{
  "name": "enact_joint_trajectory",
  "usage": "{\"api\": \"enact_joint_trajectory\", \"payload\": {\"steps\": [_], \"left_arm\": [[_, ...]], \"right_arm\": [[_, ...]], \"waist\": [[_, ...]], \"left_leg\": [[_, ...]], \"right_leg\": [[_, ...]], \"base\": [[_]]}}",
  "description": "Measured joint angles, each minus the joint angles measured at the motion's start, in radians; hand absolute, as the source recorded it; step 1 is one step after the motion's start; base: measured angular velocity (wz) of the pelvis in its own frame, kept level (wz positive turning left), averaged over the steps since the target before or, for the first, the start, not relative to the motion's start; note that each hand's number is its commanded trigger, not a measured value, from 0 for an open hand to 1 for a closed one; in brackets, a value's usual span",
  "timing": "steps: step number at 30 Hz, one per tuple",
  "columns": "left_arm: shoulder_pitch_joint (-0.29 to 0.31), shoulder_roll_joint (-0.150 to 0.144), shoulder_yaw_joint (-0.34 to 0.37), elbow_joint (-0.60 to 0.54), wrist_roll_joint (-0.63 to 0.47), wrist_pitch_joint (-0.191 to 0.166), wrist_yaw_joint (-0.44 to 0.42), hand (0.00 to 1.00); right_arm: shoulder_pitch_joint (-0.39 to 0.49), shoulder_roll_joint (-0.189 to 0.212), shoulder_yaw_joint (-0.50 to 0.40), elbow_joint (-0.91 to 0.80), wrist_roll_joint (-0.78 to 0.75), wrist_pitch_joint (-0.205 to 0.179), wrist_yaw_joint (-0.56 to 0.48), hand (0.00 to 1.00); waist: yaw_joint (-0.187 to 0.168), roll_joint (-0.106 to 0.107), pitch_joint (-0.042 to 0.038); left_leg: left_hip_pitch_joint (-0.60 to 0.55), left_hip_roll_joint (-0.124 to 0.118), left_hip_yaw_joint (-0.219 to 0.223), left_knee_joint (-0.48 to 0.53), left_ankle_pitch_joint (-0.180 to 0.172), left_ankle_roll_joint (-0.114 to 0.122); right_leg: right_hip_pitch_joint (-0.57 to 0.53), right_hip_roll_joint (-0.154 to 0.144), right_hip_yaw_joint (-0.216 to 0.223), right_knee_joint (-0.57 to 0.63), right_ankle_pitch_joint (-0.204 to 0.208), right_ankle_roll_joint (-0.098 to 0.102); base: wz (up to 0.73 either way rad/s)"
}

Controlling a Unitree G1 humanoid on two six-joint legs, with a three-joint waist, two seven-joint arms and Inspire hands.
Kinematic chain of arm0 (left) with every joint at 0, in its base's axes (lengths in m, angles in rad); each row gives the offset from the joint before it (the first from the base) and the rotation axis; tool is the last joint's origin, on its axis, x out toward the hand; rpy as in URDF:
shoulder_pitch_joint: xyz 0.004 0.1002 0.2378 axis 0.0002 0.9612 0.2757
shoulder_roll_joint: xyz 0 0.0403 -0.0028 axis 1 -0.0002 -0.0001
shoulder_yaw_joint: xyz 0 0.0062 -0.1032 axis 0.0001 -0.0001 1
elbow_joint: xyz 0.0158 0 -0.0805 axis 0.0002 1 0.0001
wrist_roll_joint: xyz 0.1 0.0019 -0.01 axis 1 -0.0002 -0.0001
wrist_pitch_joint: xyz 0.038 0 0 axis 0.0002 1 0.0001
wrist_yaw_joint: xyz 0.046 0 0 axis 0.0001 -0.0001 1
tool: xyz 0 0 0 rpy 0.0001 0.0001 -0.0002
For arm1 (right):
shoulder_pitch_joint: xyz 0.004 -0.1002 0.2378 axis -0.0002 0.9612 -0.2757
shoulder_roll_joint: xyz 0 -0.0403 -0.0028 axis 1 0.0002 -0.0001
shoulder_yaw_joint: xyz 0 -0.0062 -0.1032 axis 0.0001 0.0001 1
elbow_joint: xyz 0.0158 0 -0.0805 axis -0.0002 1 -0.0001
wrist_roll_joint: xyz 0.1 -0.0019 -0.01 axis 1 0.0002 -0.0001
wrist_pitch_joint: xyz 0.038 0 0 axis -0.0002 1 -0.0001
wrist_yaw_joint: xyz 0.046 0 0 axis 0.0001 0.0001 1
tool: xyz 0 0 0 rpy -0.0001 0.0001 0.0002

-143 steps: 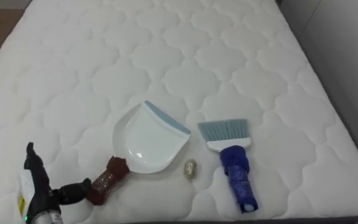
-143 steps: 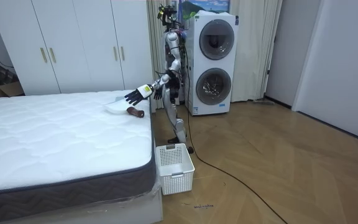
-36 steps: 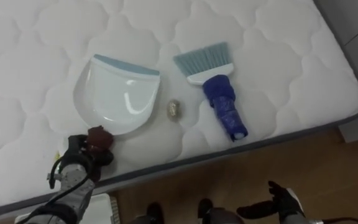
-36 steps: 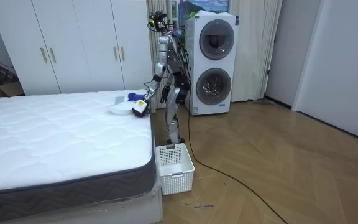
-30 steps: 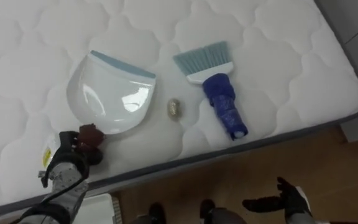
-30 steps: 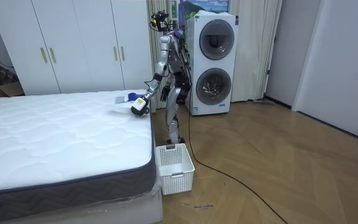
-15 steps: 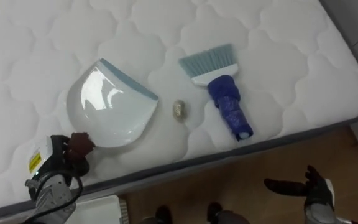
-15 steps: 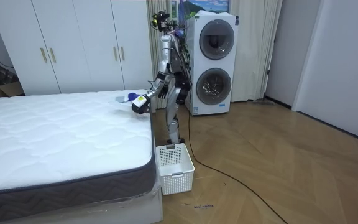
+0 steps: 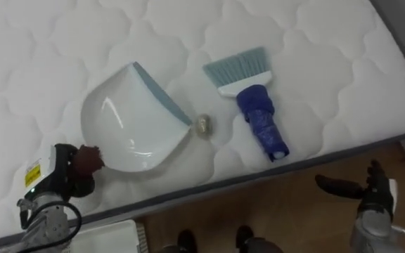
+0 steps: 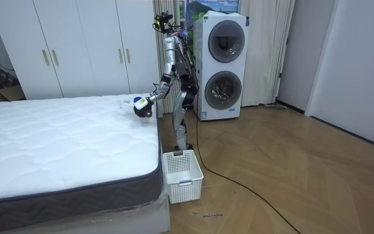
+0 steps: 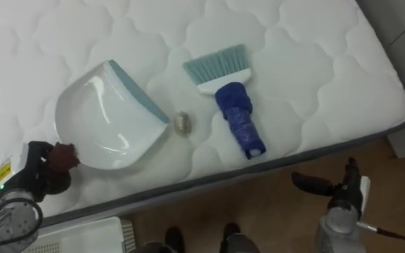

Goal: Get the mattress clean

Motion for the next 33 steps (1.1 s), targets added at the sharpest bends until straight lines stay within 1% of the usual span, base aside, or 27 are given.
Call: {"api": "enact_joint_trajectory", "payload": {"steps": [3, 5, 7, 9, 10, 13, 15, 18, 22, 25, 29, 31, 33], "left_arm": [[0.01, 0.0, -0.022, 0.001, 0.007, 0.001, -0.003, 1.0], [0.017, 0.001, -0.018, 0.001, 0.025, 0.0, -0.003, 1.0], [0.034, 0.001, -0.017, 0.002, 0.025, 0.001, -0.002, 1.0], [0.042, 0.0, -0.018, 0.002, 0.025, 0.0, -0.003, 1.0], [0.049, 0.001, -0.018, 0.001, 0.024, 0.001, -0.007, 1.0], [0.064, 0.0, -0.02, -0.002, 0.024, 0.001, -0.036, 1.0], [0.072, 0.0, -0.033, 0.002, 0.024, 0.005, -0.079, 1.0], [0.075, 0.001, -0.055, 0.007, 0.024, 0.005, -0.125, 1.0], [0.095, 0.001, -0.057, 0.01, 0.024, 0.006, -0.154, 1.0], [0.098, 0.001, -0.057, 0.009, 0.024, 0.011, -0.176, 1.0], [0.099, 0.001, -0.057, 0.009, 0.023, 0.017, -0.212, 1.0], [0.098, 0.001, -0.059, 0.009, 0.023, 0.017, -0.226, 1.0], [0.093, 0.001, -0.065, 0.01, 0.023, 0.025, -0.247, 1.0]], "right_arm": [[-0.003, -0.006, -0.007, -0.051, -0.004, -0.002, -0.054, 0.0], [-0.002, -0.005, -0.036, -0.104, -0.04, -0.009, -0.093, 0.0], [-0.003, -0.007, -0.057, -0.16, -0.103, -0.035, -0.157, 0.0], [-0.005, -0.007, -0.075, -0.197, -0.155, -0.053, -0.197, 0.0], [-0.007, -0.007, -0.075, -0.218, -0.177, -0.069, -0.224, 0.0], [-0.008, -0.008, -0.072, -0.278, -0.24, -0.079, -0.262, 0.0], [-0.021, -0.011, -0.048, -0.296, -0.302, -0.096, -0.287, 0.0], [-0.022, -0.012, -0.013, -0.326, -0.359, -0.109, -0.297, 0.0], [-0.022, -0.012, 0.009, -0.391, -0.429, -0.117, -0.338, 0.0], [-0.023, -0.013, 0.021, -0.437, -0.433, -0.122, -0.365, 0.0], [-0.024, -0.018, 0.048, -0.474, -0.456, -0.141, -0.38, 0.0], [-0.024, -0.024, 0.067, -0.478, -0.456, -0.143, -0.38, 0.0], [-0.024, -0.029, 0.114, -0.478, -0.451, -0.145, -0.364, 0.0]], "waist": [[0.0, 0.0, -0.0002], [0.001, 0.0, -0.0004], [-0.001, 0.001, -0.0008], [-0.002, 0.0, -0.001], [-0.002, 0.0, -0.001], [0.002, 0.0, -0.0015], [0.004, -0.002, -0.0027], [0.009, -0.002, -0.0028], [0.011, -0.002, -0.003], [0.012, -0.002, -0.003], [0.02, -0.002, -0.0036], [0.028, -0.003, -0.0042], [0.034, -0.003, -0.0045]], "left_leg": [[-0.006, 0.0, 0.0, 0.0, 0.0, 0.0], [-0.011, 0.001, 0.003, -0.002, 0.0, 0.0], [-0.01, 0.0, 0.005, -0.002, 0.0, 0.0], [-0.01, 0.0, 0.006, -0.003, 0.0, 0.0], [-0.009, 0.0, 0.008, -0.002, 0.0, 0.0], [-0.009, -0.001, 0.013, -0.009, 0.0, 0.0], [-0.006, -0.001, 0.015, -0.009, 0.0, 0.0], [-0.005, -0.001, 0.017, 0.0, 0.0, 0.001], [0.0, -0.002, 0.021, -0.001, 0.0, 0.001], [0.0, -0.002, 0.021, -0.003, 0.0, 0.001], [0.001, -0.001, 0.024, 0.0, 0.0, 0.001], [0.003, -0.001, 0.024, -0.001, 0.0, 0.001], [0.005, -0.001, 0.024, -0.004, 0.0, 0.001]], "right_leg": [[-0.01, -0.001, 0.0, 0.016, -0.001, -0.002], [-0.016, 0.0, 0.001, 0.016, -0.001, -0.002], [-0.016, -0.001, 0.001, 0.018, -0.001, -0.002], [-0.017, -0.003, -0.001, 0.018, 0.0, -0.002], [-0.017, -0.004, -0.001, 0.02, 0.0, -0.002], [-0.021, -0.008, -0.001, 0.019, -0.002, -0.003], [-0.02, -0.008, 0.001, 0.02, -0.002, -0.003], [-0.02, -0.009, 0.003, 0.03, -0.002, -0.003], [-0.02, -0.011, 0.006, 0.033, -0.002, -0.003], [-0.022, -0.015, 0.005, 0.032, -0.004, -0.002], [-0.022, -0.013, 0.005, 0.032, -0.004, -0.003], [-0.021, -0.013, 0.005, 0.033, -0.004, -0.003], [-0.02, -0.013, 0.004, 0.032, -0.004, -0.003]], "base": [[0.03], [-0.02], [0.0], [0.0], [0.0], [-0.05], [-0.02], [0.0], [-0.01], [0.0], [-0.01], [0.0], [0.0]]}}
